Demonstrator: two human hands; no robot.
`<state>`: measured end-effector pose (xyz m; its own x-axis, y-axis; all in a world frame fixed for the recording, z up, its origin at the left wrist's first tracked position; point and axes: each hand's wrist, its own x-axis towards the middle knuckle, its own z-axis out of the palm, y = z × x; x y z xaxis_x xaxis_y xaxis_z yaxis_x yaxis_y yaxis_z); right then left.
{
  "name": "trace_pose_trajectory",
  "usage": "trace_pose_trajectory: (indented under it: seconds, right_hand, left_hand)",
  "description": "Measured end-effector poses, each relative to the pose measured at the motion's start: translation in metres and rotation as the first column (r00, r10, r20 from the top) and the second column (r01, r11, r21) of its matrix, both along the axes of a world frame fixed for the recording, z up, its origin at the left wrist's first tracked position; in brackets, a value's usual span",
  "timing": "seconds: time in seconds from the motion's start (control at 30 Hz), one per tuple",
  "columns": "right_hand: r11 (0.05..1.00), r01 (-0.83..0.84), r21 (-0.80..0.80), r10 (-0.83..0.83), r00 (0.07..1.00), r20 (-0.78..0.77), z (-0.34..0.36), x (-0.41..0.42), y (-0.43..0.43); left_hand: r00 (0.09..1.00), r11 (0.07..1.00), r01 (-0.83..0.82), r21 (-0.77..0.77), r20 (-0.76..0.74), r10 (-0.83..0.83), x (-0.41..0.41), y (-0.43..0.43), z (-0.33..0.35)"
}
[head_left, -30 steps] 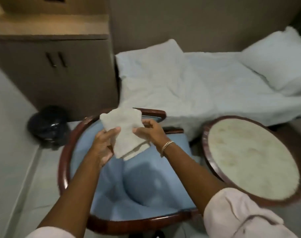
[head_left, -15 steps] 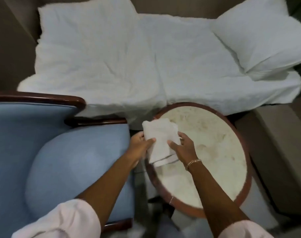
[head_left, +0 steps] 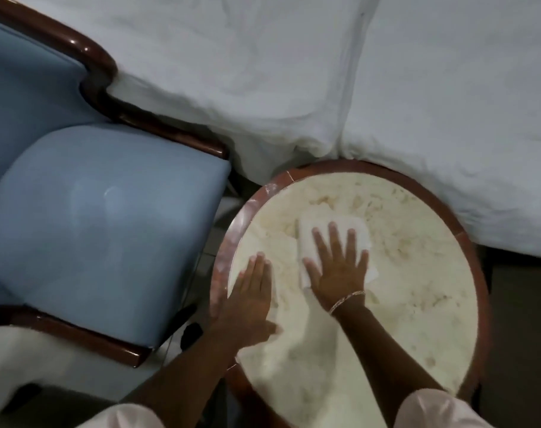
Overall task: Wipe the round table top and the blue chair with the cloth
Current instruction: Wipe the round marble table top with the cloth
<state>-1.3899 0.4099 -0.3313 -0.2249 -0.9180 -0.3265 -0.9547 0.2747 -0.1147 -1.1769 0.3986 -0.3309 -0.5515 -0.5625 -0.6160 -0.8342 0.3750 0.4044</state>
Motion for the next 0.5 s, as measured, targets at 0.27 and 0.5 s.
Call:
trace_pose_trajectory:
  seconds: [0.27, 0.5]
  right_hand:
    - [0.911, -0.368, -0.188, 0.361, 0.930, -0.073, -0.027, -0.004, -0.064]
    - [0.980, 0.009, -0.199, -0.001, 0.999, 0.044, -0.025, 0.010, -0.129]
  left_hand:
    - [0.979, 0.921, -0.165, -0.353, -0.175, 0.108, -0.007, 0.025, -0.035]
    - [0.971, 0.882, -0.184, -0.433, -0.219, 0.095, -0.008, 0.029, -0.049]
